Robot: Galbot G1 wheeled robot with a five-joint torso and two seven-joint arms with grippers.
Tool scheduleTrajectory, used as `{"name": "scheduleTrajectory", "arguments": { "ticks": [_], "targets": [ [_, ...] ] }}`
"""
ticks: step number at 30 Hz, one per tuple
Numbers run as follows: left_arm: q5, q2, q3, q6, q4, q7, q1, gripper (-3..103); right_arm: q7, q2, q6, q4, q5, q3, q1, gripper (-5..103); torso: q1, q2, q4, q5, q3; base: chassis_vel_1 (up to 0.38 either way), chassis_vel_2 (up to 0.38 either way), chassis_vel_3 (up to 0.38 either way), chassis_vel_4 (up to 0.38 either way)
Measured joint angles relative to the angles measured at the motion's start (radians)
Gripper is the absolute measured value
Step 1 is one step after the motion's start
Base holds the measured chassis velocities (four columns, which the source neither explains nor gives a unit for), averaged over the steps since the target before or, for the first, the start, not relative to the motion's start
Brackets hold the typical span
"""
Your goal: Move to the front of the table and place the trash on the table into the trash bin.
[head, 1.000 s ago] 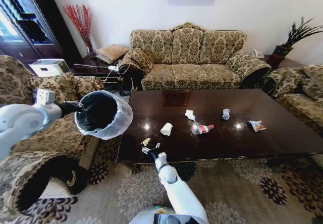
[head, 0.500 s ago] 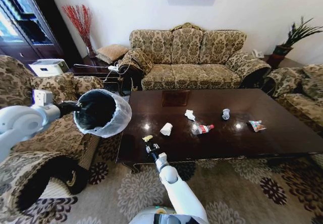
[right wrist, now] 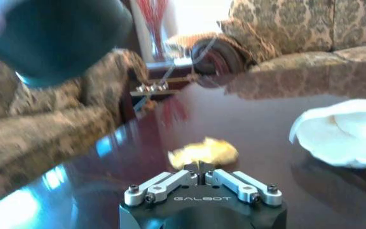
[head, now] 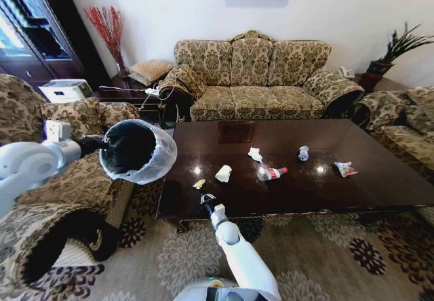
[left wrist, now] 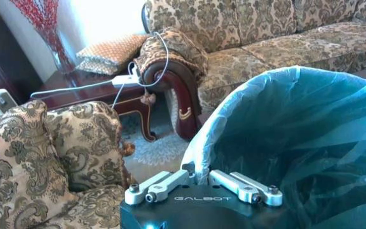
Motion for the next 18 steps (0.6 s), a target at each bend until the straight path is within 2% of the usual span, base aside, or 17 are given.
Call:
{"name": "scheduleTrajectory", "arguments": {
  "ticks": [1, 3, 5, 6, 8, 11, 12, 14, 15, 18],
  "targets": [
    [0.0, 0.002, 0.001, -0.001, 0.001, 0.0, -0.001, 0, -0.033, 0.0, 0.007, 0.031, 0.031, -0.004, -0.01, -3, 0.0, 0.0, 0.0, 0.0, 0.0, 0.0, 0.0, 0.0, 0.0],
    [0.0, 0.006, 0.006, -0.002, 0.003, 0.002, -0.005, 0, -0.067, 0.0, 0.016, 0.071, 0.059, -0.008, -0.021, 7, 0.0, 0.0, 0.0, 0.0, 0.0, 0.0, 0.0, 0.0, 0.0],
    [0.0, 0.008, 0.01, -0.003, 0.004, 0.002, -0.007, 0, -0.072, 0.0, 0.022, 0.08, 0.064, -0.009, -0.022, 7, 0.0, 0.0, 0.0, 0.0, 0.0, 0.0, 0.0, 0.0, 0.0],
    [0.002, 0.01, 0.023, -0.007, 0.006, 0.002, -0.016, 0, -0.069, 0.0, 0.03, 0.082, 0.064, -0.009, -0.018, 17, 0.0, 0.0, 0.0, 0.0, 0.0, 0.0, 0.0, 0.0, 0.0],
    [0.002, 0.01, 0.033, -0.007, 0.006, 0.001, -0.023, 0, -0.061, 0.0, 0.032, 0.076, 0.063, -0.009, -0.012, 17, 0.0, 0.0, 0.0, 0.0, 0.0, 0.0, 0.0, 0.0, 0.0],
    [0.003, 0.003, 0.051, -0.008, -0.003, -0.004, -0.036, 0, -0.021, -0.001, 0.032, 0.018, 0.061, -0.002, 0.025, 33, 0.0, 0.0, 0.0, 0.0, 0.0, 0.0, 0.0, 0.0, 0.0],
    [0.003, 0.003, 0.051, -0.008, -0.003, -0.004, -0.036, 0, -0.021, -0.001, 0.032, 0.018, 0.061, -0.002, 0.025, 33, 0.0, 0.0, 0.0, 0.0, 0.0, 0.0, 0.0, 0.0, 0.0],
    [0.003, 0.002, 0.052, -0.008, -0.005, -0.005, -0.036, 0, -0.007, -0.001, 0.034, -0.025, 0.043, 0.011, 0.051, 44, 0.0, 0.0, 0.0, 0.0, 0.0, 0.0, 0.0, 0.0, 0.0],
    [0.003, 0.002, 0.052, -0.008, -0.005, -0.005, -0.036, 0, -0.007, -0.001, 0.034, -0.025, 0.043, 0.011, 0.051, 44, 0.0, 0.0, 0.0, 0.0, 0.0, 0.0, 0.0, 0.0, 0.0],
    [0.003, 0.002, 0.051, -0.008, -0.003, -0.004, -0.036, 0, -0.001, -0.001, 0.039, -0.089, 0.026, 0.026, 0.084, 60, 0.0, 0.0, 0.0, 0.0, 0.0, 0.0, 0.0, 0.0, 0.0]
  ]
}}
